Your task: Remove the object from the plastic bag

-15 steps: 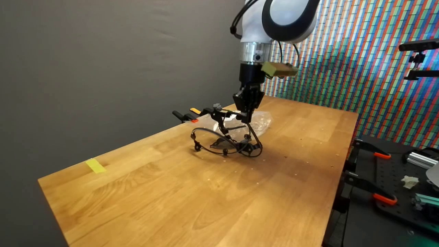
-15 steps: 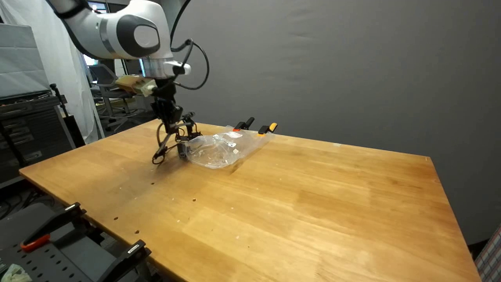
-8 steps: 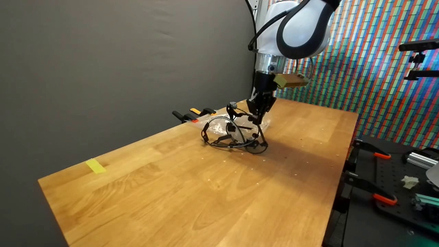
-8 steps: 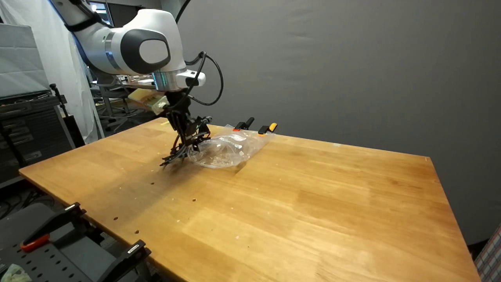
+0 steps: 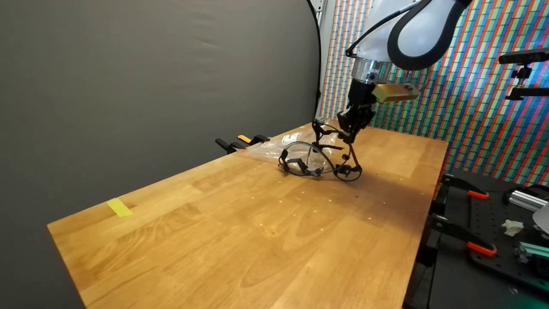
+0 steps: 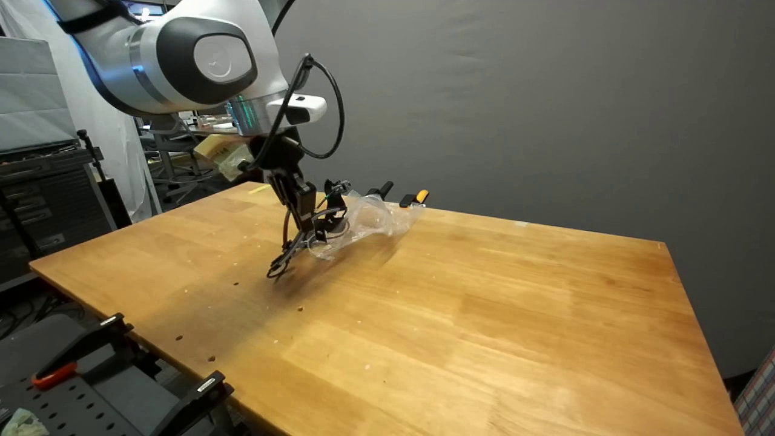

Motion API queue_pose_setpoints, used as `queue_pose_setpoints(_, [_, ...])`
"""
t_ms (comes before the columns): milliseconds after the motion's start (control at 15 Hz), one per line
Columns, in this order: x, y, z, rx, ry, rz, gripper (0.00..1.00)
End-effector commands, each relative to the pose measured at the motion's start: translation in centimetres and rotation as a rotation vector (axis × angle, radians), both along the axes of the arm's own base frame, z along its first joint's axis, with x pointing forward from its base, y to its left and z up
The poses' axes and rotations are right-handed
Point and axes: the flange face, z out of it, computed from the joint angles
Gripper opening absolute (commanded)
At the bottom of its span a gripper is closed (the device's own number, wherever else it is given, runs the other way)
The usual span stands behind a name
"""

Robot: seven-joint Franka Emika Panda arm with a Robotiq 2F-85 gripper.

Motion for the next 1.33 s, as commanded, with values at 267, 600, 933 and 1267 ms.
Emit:
queue_pose_setpoints(267, [-3.8, -7.8, -0.4, -0.028, 0.01, -0.236, 0.39])
queue_pose_setpoints(600, [-5.0, -9.1, -0.1, -0.016, 0.009, -0.315, 0.76])
queue_pose_setpoints(933, [-4.8, -7.8, 2.8, 0.003, 0.005, -0.337, 1.0])
queue_pose_setpoints(1267, [-4.5, -4.9, 7.7, 0.058, 0.102, -0.355, 1.0])
